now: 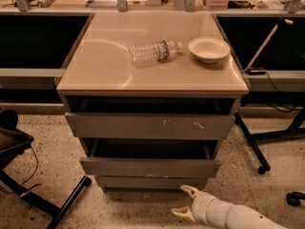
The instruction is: Open middle drawer
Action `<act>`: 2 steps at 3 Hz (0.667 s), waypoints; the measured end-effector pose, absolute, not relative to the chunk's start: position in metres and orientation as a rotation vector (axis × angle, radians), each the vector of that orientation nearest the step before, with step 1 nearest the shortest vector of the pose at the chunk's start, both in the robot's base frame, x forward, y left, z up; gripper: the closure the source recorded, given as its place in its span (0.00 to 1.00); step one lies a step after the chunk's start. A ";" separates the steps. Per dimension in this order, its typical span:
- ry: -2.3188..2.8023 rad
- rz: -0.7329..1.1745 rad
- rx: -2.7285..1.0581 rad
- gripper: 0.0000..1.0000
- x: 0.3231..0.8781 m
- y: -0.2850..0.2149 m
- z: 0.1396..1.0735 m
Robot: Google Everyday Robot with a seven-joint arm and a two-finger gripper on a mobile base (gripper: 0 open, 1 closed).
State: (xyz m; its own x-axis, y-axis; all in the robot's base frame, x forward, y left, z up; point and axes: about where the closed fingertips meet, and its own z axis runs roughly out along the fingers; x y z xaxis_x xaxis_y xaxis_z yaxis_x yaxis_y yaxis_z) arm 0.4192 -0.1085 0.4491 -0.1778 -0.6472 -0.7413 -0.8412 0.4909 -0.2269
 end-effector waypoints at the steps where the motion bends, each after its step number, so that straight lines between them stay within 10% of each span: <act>1: 1.888 0.295 -1.245 0.00 0.425 -0.105 0.450; 2: 1.828 0.313 -1.309 0.00 0.456 -0.088 0.447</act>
Offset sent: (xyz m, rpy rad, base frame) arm 0.1008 0.0399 0.0022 0.0011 -0.0949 0.1590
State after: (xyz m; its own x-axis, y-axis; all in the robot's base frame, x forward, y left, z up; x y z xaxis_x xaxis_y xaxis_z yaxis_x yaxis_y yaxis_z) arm 0.4562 -0.0882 0.4467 -0.0977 -0.6575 -0.7471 -0.8687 0.4226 -0.2583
